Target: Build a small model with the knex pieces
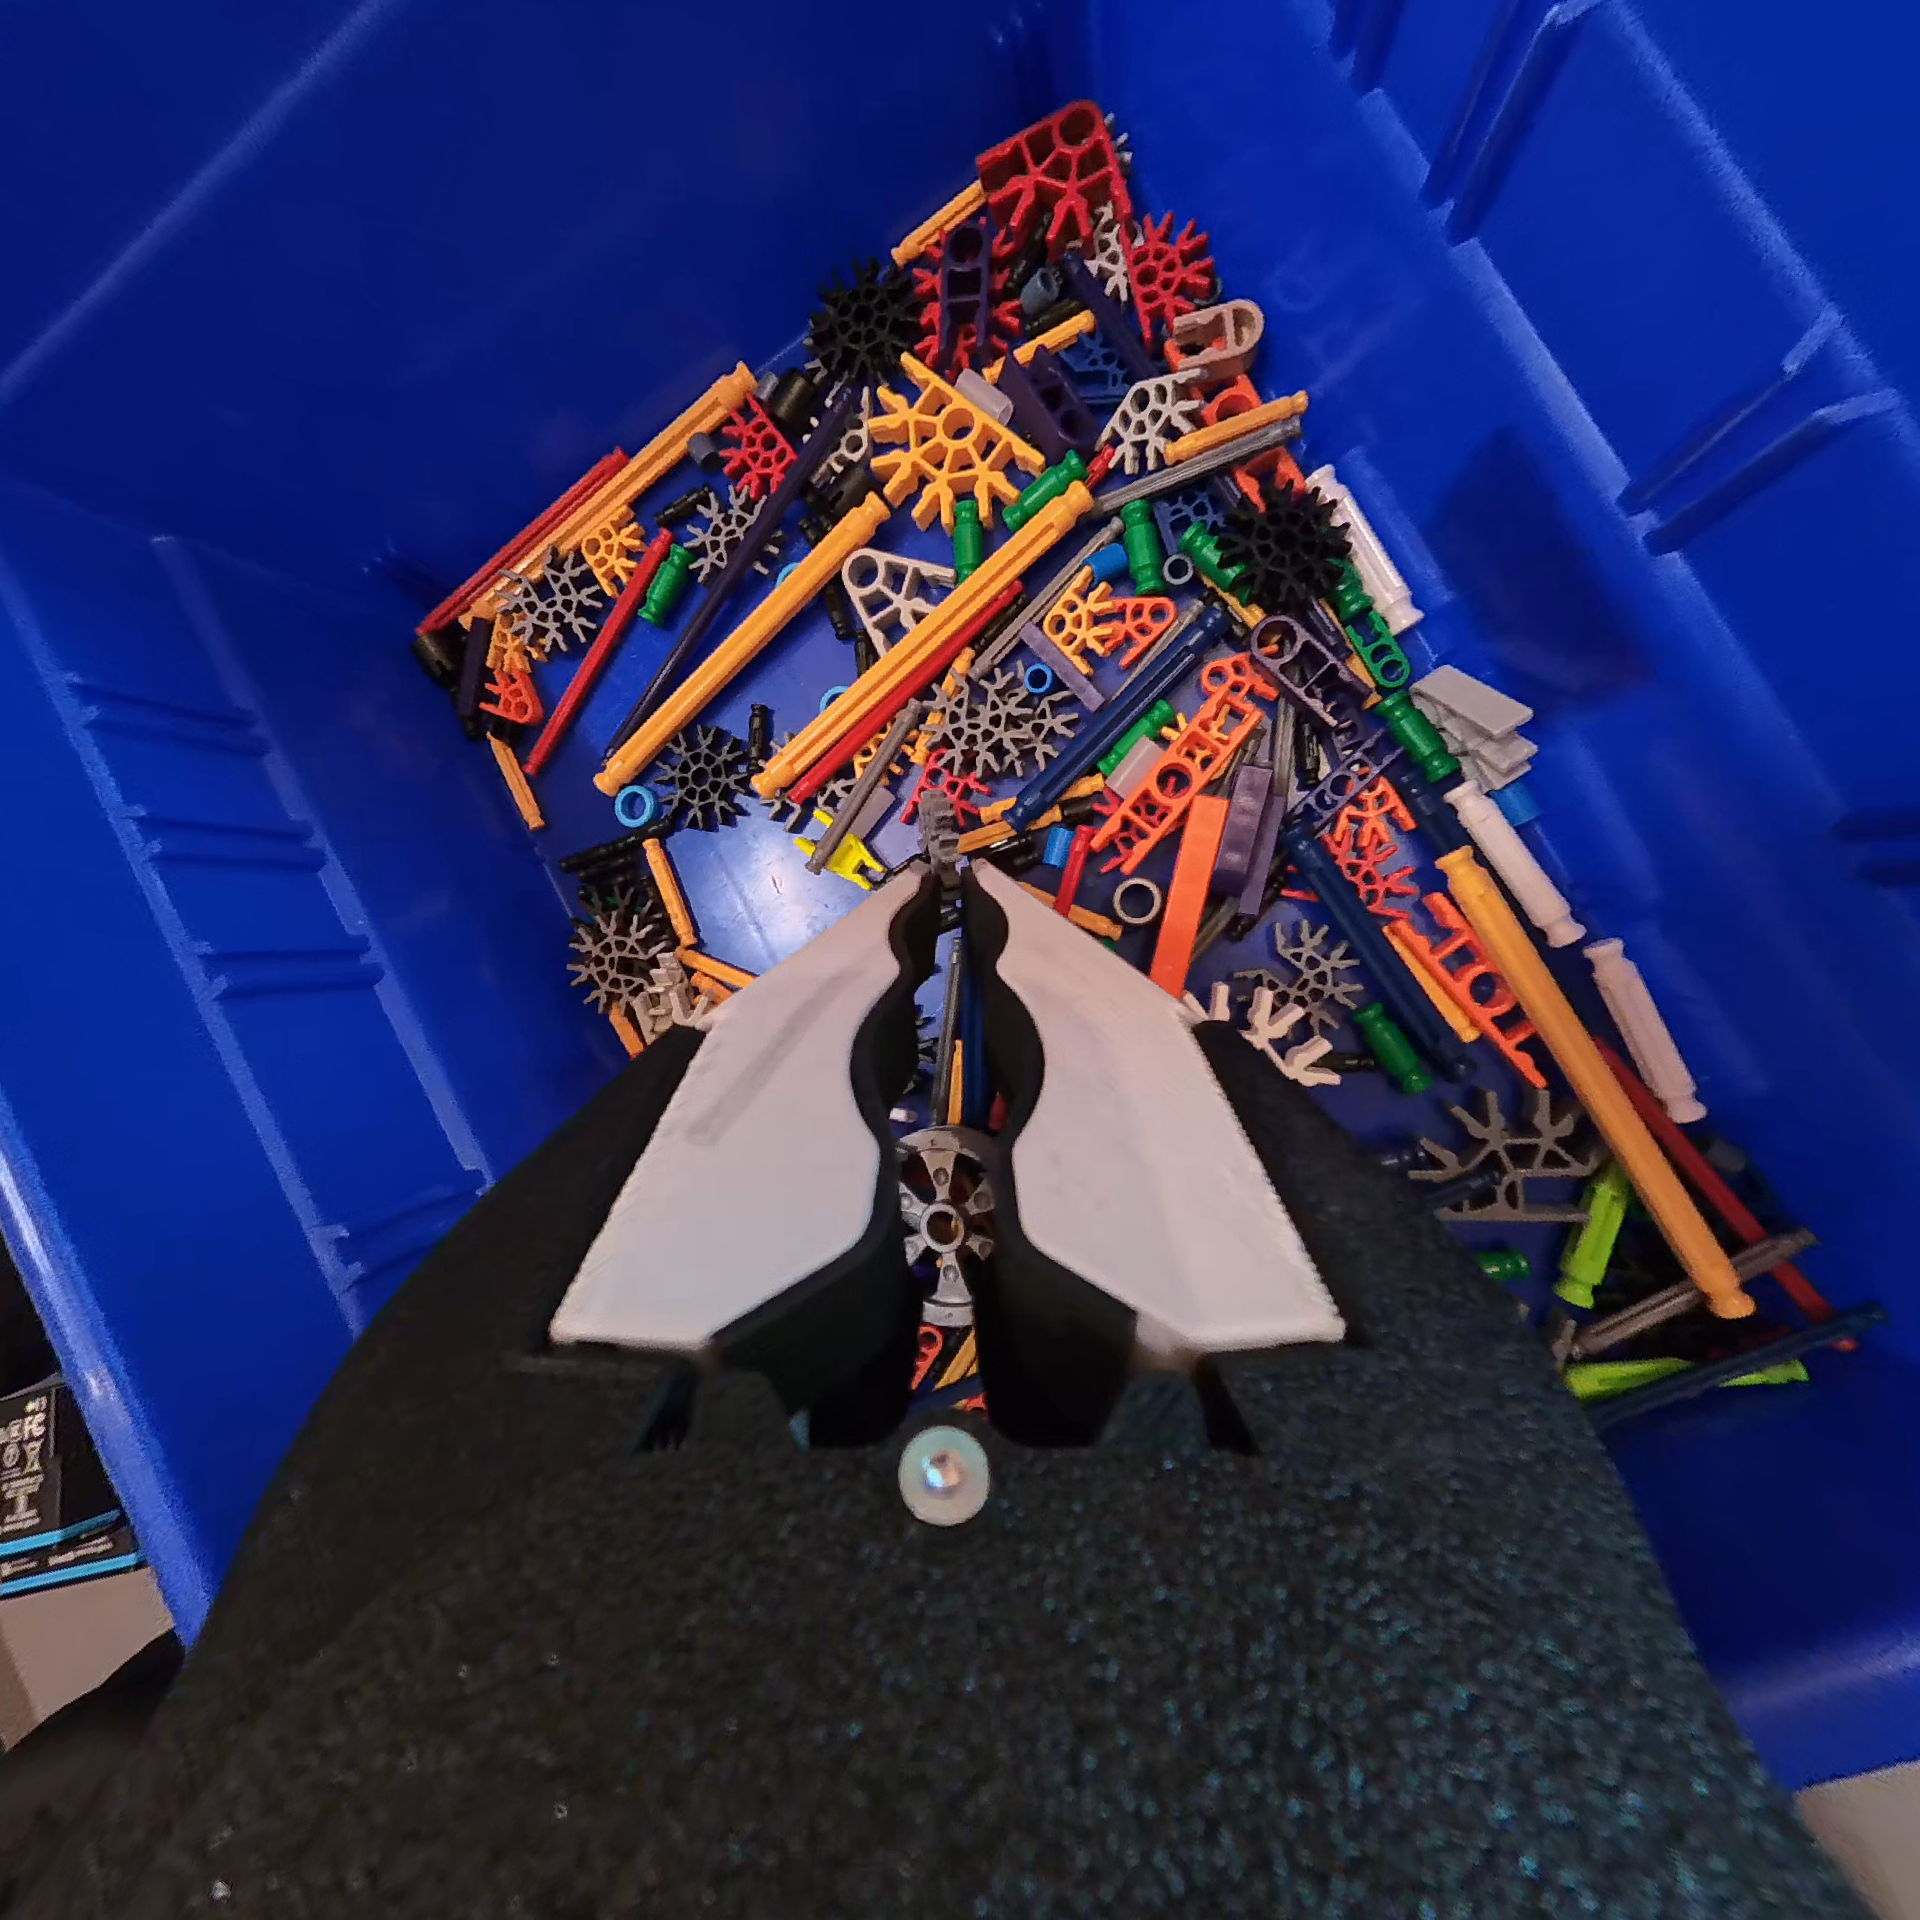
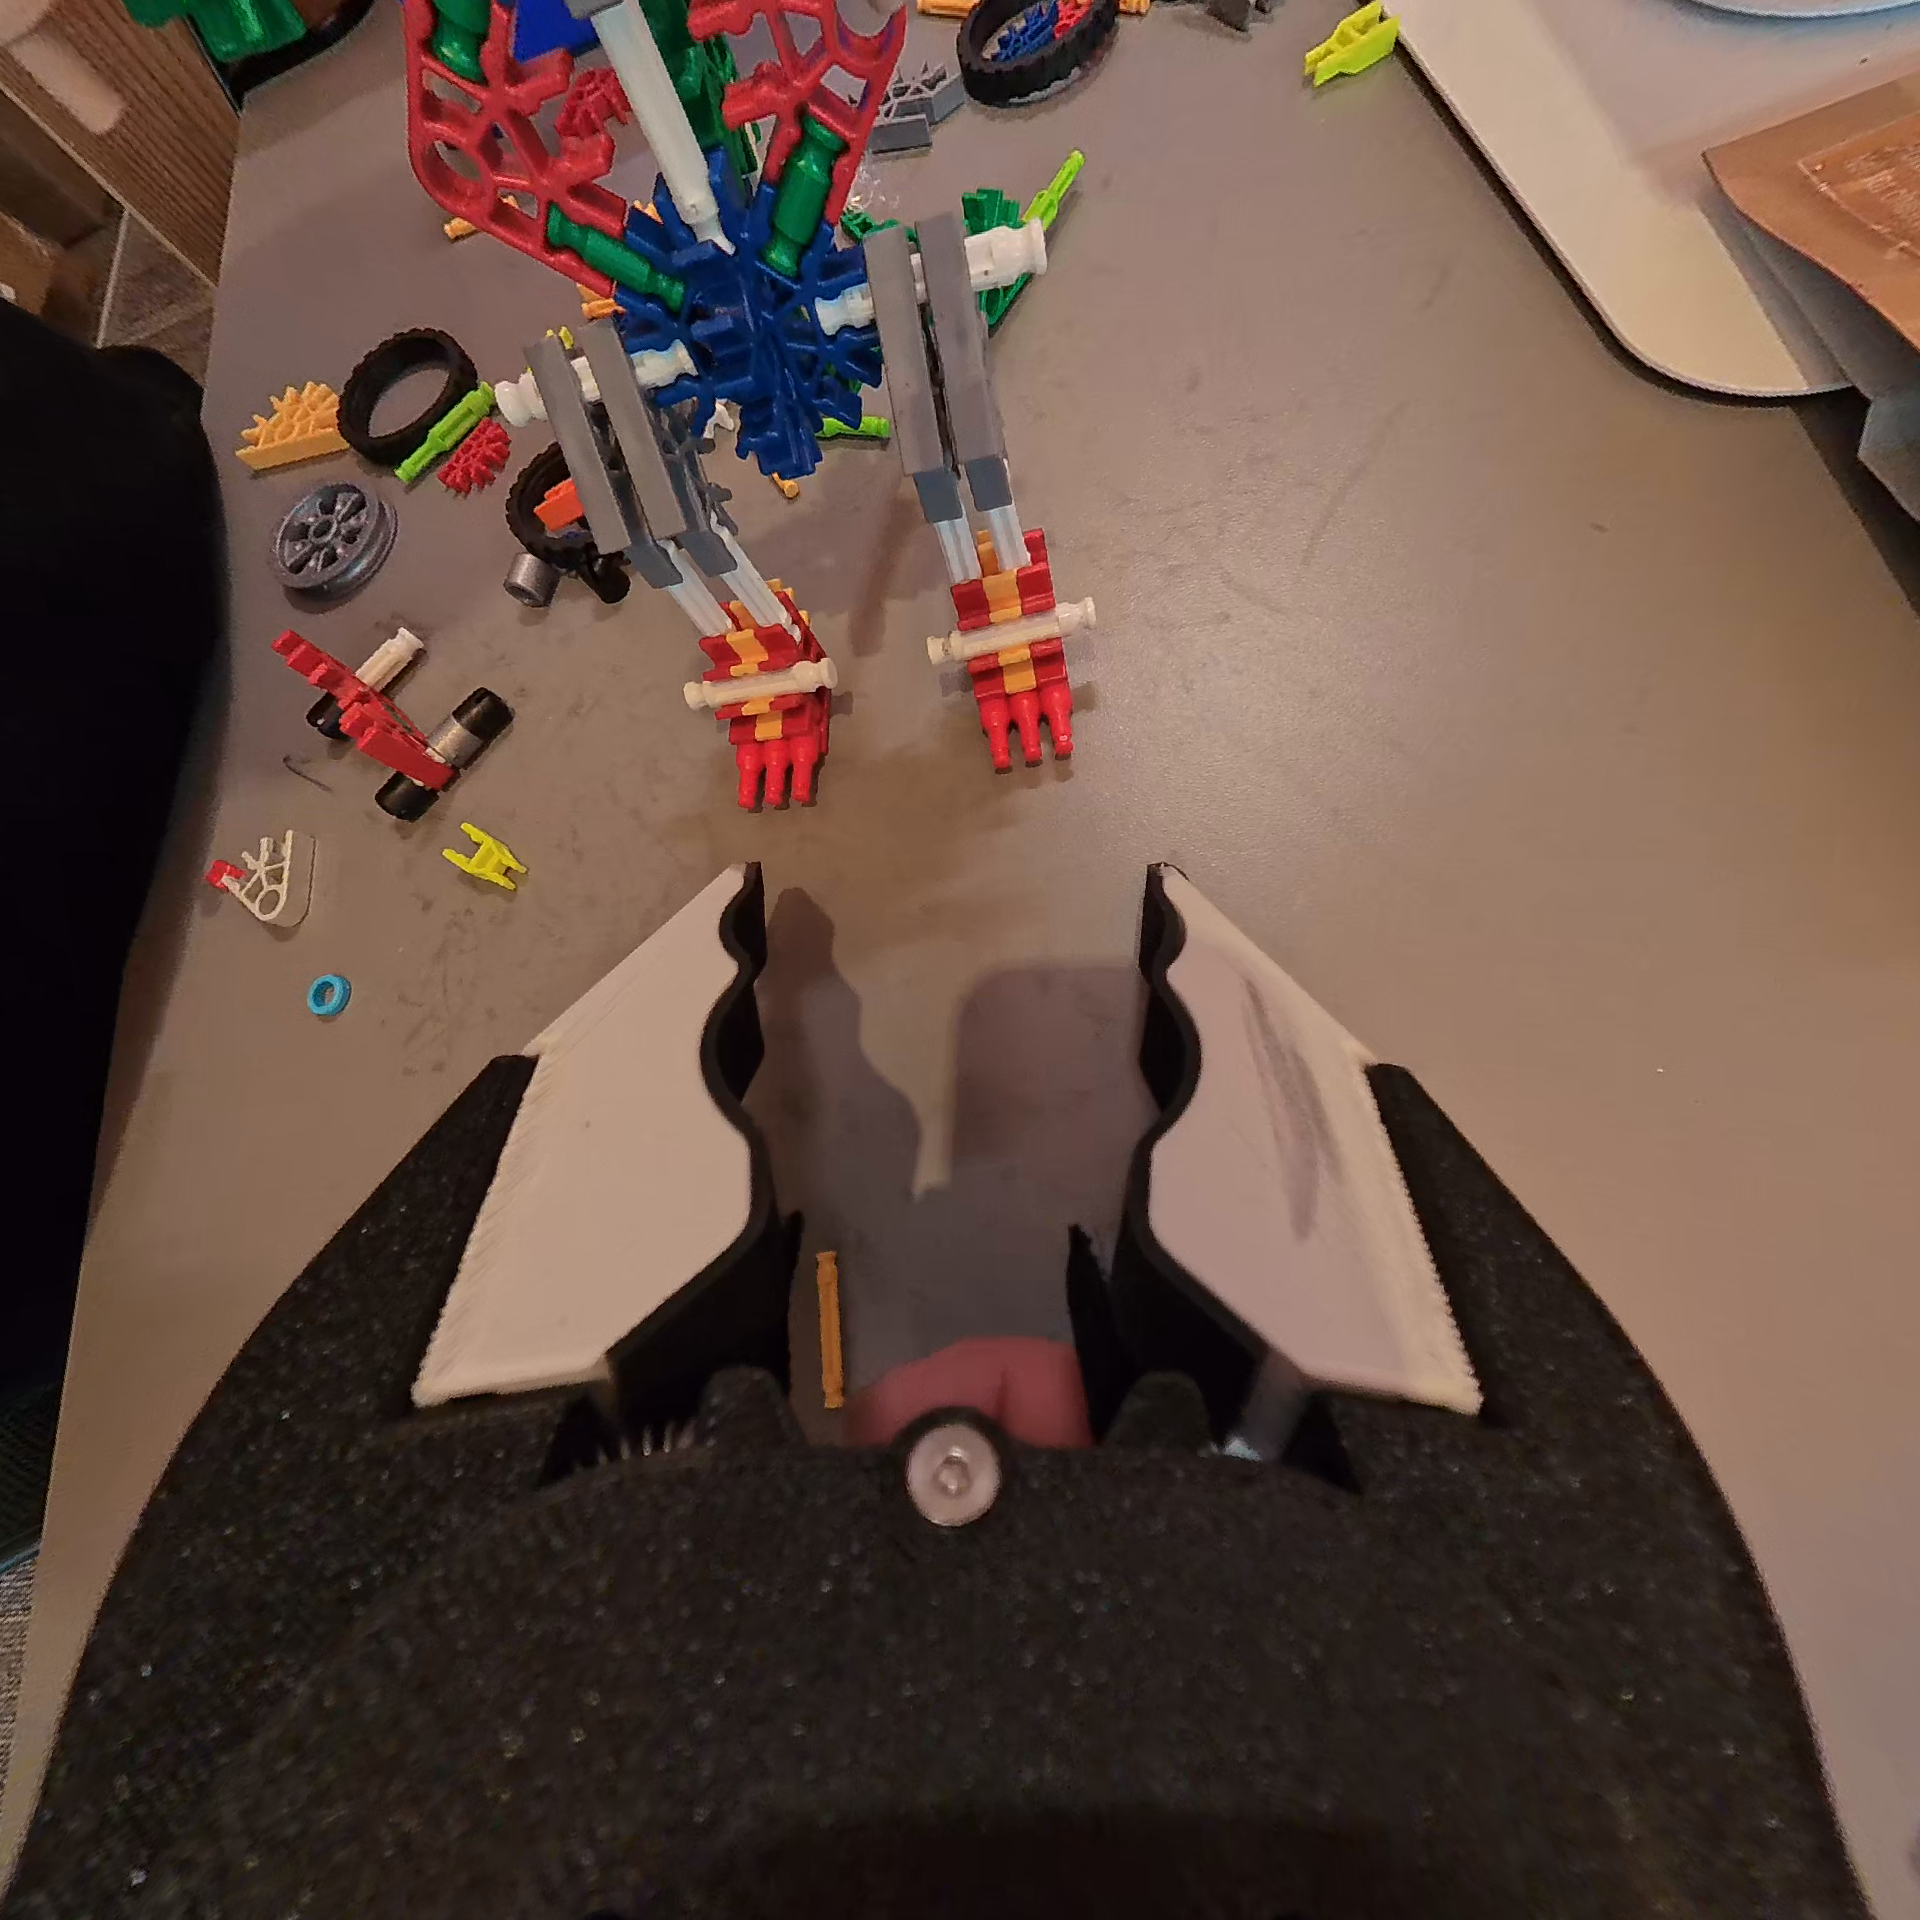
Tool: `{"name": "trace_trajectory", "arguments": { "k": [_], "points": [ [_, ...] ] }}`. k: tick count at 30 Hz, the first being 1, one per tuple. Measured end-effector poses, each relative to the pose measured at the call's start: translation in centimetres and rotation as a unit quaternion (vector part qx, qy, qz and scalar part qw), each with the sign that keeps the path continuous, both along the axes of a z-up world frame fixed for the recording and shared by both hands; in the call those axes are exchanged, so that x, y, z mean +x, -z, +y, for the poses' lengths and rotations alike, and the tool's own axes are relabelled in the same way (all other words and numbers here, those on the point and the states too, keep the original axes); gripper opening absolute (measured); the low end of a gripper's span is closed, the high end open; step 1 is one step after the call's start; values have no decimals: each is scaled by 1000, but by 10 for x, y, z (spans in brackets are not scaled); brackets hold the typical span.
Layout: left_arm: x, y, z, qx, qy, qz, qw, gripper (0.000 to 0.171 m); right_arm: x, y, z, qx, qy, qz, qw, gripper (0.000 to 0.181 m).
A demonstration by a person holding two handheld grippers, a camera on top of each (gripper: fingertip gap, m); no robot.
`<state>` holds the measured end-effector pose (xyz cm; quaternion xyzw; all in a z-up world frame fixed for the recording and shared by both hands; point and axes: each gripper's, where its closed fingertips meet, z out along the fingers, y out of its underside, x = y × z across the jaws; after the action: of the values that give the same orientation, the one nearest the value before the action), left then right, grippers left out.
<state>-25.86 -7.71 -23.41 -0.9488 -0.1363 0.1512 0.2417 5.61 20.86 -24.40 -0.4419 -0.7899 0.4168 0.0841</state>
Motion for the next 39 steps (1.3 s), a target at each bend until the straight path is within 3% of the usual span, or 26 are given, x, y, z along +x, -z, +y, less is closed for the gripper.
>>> {"name": "trace_trajectory", "arguments": {
  "k": [9, 15, 24, 31, 39],
  "points": [
    [1, -19, 7, 39, 9, 10, 999, 0, 0, 0, 0, 1, 0, 0, 1000, 72],
    [8, -53, 22, 103, 30, 28, 994, 1, 0, 0, 0, 0, 0, 0, 1000, 72],
    [41, -100, 50, 142, 104, 59, 983, 1, 0, 0, 0, -2, 0, -1, 1000, 72],
    [90, -130, 96, 164, 186, 48, 968, 1, 0, -1, 0, -11, 2, -6, 1000, 70],
    [182, -115, 147, 140, 310, -1, 941, 2, 0, 0, 0, -4, 1, -2, 1000, 72]
  ]
}}
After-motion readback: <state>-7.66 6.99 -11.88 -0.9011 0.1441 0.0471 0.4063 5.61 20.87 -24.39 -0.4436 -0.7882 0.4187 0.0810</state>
